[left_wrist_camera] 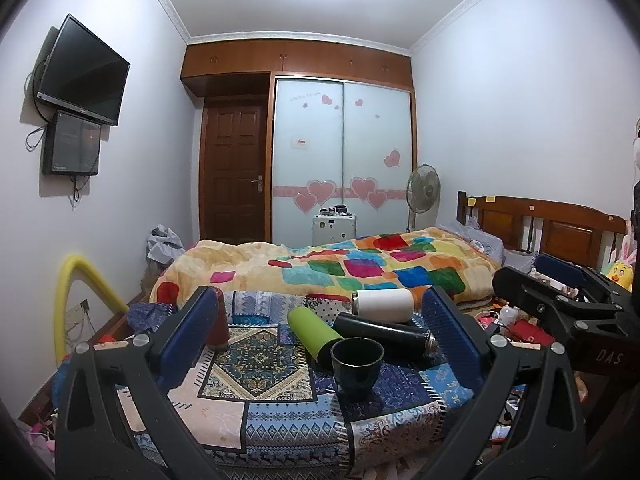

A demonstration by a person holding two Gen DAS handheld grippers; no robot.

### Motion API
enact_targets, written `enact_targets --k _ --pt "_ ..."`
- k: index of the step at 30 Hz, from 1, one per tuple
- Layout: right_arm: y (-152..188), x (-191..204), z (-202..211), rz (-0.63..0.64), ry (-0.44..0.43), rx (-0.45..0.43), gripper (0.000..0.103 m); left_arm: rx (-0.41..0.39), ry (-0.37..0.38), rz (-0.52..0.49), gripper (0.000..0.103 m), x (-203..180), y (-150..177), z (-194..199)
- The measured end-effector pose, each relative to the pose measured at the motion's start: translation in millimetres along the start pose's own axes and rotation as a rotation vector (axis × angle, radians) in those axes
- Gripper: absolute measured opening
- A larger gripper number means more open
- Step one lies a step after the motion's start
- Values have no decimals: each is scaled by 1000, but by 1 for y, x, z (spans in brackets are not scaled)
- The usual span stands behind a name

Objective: Flip cup upright

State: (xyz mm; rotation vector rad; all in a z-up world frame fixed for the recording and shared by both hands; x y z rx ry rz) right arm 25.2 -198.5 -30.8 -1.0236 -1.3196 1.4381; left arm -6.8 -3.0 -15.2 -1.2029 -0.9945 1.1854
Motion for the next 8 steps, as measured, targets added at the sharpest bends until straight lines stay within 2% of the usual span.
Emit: enact_targets --k 8 --pt "0 0 0 1 0 1 103 5 3 0 103 -1 -1 -1"
Point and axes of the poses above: each gripper's, at about its wrist camera, not at the fingertips, and z roughly against the way its jaws point, x to its left, y to its underside, the point moved 1 cm from there along -z, roughly the way its jaws point, and after that the axes turned 5 degrees about y, right-handed, at the moved point
